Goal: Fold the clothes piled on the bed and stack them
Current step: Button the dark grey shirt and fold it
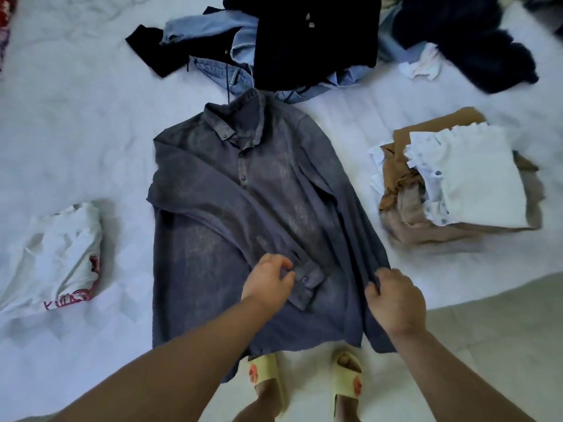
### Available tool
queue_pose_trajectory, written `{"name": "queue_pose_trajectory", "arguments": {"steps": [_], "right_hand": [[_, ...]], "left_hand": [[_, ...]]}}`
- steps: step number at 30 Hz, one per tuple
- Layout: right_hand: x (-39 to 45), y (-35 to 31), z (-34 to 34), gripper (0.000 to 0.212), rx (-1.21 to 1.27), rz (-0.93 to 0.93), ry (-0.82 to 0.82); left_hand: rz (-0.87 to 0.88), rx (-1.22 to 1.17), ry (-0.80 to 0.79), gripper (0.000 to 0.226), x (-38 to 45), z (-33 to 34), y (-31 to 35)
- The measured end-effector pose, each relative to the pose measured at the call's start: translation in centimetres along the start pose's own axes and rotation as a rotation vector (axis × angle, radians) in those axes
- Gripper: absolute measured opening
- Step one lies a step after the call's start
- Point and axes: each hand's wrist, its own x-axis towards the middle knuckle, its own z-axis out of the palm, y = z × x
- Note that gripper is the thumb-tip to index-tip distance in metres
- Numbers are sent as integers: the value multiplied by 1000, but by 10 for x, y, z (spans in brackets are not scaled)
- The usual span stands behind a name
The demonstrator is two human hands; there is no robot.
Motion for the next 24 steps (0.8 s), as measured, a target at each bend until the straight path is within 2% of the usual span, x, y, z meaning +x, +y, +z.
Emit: {"name": "queue_pose_trajectory", "arguments": {"steps": [4,7,9,11,13,15,16,19,24], "right_hand": [[18,14,4,38,-49,119,-165],[24,28,13,28,8,141,-273],[26,39,11,15,206,196,-252],[27,49,0,22,497,277,-205],[28,51,-12,30,642,259,-139],[28,46,-29,34,716,130,-150],[28,40,-38,34,772,36,-193],[31,22,-57,20,888,-209,-365],[38,-11,-78,12,878,-376,-400]], "left_hand": [[70,-38,-84,28,15,41,43],[88,-49,-165,34,21,70,66],[64,-39,-211,34,24,85,77],[25,-88,-209,29,23,97,87],[-66,-311,-233,33,17,101,103],[-221,-584,-290,42,12,102,121],[-294,-706,-288,37,10,100,128],[-428,-871,-80,19,16,83,135],[-451,-680,329,22,17,28,108]]}}
